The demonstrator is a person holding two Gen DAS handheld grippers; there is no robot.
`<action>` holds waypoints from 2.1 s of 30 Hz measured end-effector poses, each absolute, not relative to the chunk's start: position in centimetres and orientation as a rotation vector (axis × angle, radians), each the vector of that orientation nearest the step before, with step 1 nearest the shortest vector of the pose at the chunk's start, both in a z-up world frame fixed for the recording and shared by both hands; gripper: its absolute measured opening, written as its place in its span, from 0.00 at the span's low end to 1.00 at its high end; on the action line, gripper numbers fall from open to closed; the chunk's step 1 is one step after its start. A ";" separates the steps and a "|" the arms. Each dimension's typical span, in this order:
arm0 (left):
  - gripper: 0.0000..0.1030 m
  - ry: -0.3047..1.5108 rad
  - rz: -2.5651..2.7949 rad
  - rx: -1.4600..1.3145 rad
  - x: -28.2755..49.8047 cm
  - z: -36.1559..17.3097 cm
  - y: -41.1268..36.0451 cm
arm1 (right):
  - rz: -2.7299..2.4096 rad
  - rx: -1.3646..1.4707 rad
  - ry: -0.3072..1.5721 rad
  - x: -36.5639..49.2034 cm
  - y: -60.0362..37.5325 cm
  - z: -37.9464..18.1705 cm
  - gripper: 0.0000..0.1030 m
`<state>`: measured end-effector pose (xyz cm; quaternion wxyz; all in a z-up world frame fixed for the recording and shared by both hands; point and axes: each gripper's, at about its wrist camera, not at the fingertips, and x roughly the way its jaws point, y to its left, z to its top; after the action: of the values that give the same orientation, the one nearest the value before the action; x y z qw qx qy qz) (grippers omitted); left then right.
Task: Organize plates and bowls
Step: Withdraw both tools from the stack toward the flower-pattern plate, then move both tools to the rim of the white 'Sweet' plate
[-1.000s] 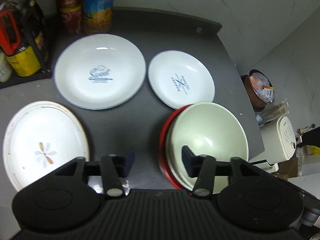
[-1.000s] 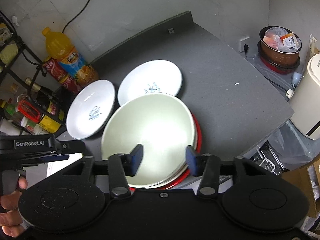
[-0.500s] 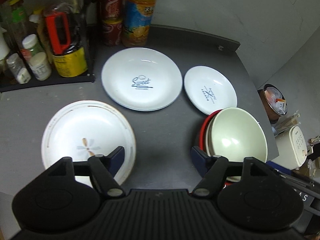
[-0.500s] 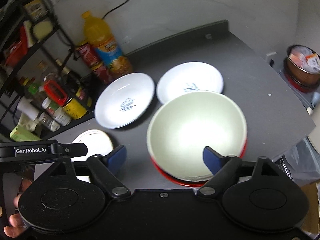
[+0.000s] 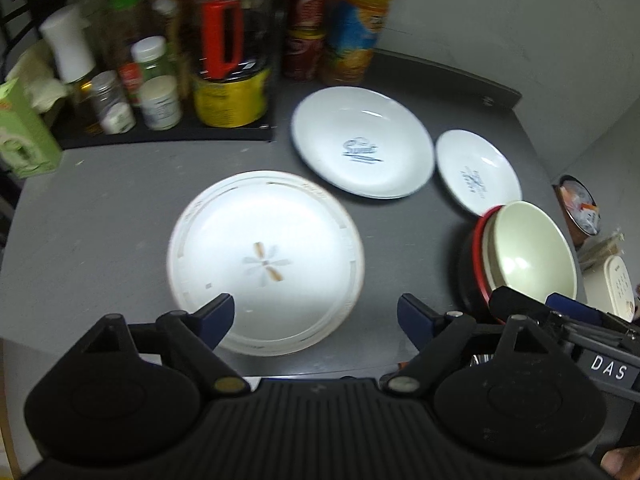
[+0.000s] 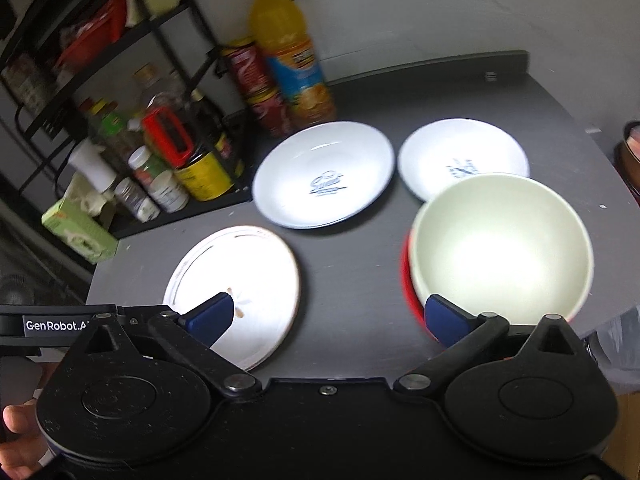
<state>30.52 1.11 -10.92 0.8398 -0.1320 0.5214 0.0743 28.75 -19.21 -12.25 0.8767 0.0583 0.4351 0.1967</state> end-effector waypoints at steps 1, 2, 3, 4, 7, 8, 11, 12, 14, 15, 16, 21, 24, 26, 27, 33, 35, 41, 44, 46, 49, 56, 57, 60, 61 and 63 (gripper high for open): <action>0.85 1.103 0.166 -0.288 30.2 -11.0 1.7 | 0.420 0.115 0.906 28.7 -18.7 -12.2 1.00; 0.85 1.105 0.175 -0.295 29.9 -11.1 2.1 | 0.428 0.107 0.906 28.7 -18.3 -12.1 1.00; 0.85 1.107 0.185 -0.302 29.7 -11.2 2.6 | 0.433 0.100 0.907 28.7 -17.9 -12.1 1.00; 0.85 1.108 0.194 -0.309 29.4 -11.3 3.0 | 0.439 0.093 0.909 28.7 -17.5 -12.1 1.00; 0.85 1.114 0.217 -0.331 28.8 -11.5 4.2 | 0.459 0.072 0.916 28.8 -16.6 -12.1 1.00; 0.85 1.115 0.225 -0.340 28.7 -11.6 4.6 | 0.464 0.065 0.919 28.8 -16.2 -12.1 1.00; 0.85 1.117 0.250 -0.364 28.2 -11.8 5.6 | 0.478 0.035 0.920 28.8 -15.3 -12.2 1.00; 0.85 1.117 0.256 -0.370 28.1 -11.9 5.9 | 0.486 0.024 0.921 28.8 -15.0 -12.3 1.00; 0.85 1.117 0.267 -0.380 27.8 -12.0 6.4 | 0.495 0.009 0.927 28.8 -14.5 -12.5 1.00; 0.85 1.117 0.274 -0.385 27.7 -12.2 6.6 | 0.501 0.005 0.930 28.9 -14.3 -12.6 1.00; 0.85 1.120 0.283 -0.391 27.5 -12.3 6.8 | 0.506 0.002 0.932 28.9 -14.0 -12.6 1.00; 0.85 1.127 0.314 -0.421 27.0 -12.9 7.7 | 0.531 -0.023 0.941 29.4 -12.8 -12.9 1.00; 0.85 1.122 0.330 -0.444 27.0 -13.2 8.2 | 0.540 -0.043 0.937 30.0 -12.3 -12.9 1.00; 0.85 1.121 0.345 -0.458 27.2 -13.3 8.4 | 0.547 -0.058 0.939 30.4 -12.1 -13.0 1.00; 0.85 1.120 0.350 -0.466 27.3 -13.4 8.5 | 0.554 -0.067 0.942 30.8 -12.0 -13.1 1.00; 0.85 1.127 0.376 -0.504 28.9 -14.4 8.2 | 0.580 -0.097 0.967 33.3 -11.9 -13.2 1.00; 0.85 1.138 0.396 -0.530 29.5 -14.7 8.2 | 0.596 -0.102 0.961 34.2 -12.1 -12.9 1.00; 0.85 1.122 0.404 -0.598 31.9 -14.7 8.0 | 0.607 -0.119 0.974 37.1 -12.8 -12.8 1.00; 0.85 1.114 0.404 -0.608 33.1 -14.8 7.5 | 0.606 -0.116 0.976 38.5 -13.1 -12.8 1.00; 0.85 1.115 0.408 -0.609 34.0 -14.9 7.2 | 0.597 -0.120 0.978 39.5 -13.3 -12.9 1.00; 0.85 1.106 0.420 -0.636 35.1 -15.1 7.1 | 0.592 -0.114 0.980 41.0 -13.7 -13.0 1.00; 0.85 1.075 0.438 -0.647 38.1 -15.0 6.8 | 0.581 -0.083 0.997 44.7 -15.1 -13.5 1.00; 0.84 1.073 0.437 -0.655 38.5 -15.1 6.8 | 0.580 -0.086 0.998 45.3 -15.2 -13.5 1.00; 0.84 1.062 0.445 -0.662 39.8 -15.3 6.5 | 0.580 -0.087 1.003 46.8 -15.9 -13.7 1.00; 0.84 1.060 0.452 -0.667 40.2 -15.4 6.5 | 0.580 -0.085 1.005 47.4 -16.1 -13.8 0.99; 0.82 1.049 0.454 -0.689 41.0 -15.7 6.6 | 0.577 -0.081 1.013 48.4 -16.5 -14.0 0.99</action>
<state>40.96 6.61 -15.70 0.7855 -0.3193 0.4866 0.2104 48.37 -16.48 -14.01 0.8341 -0.0381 0.4783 0.2723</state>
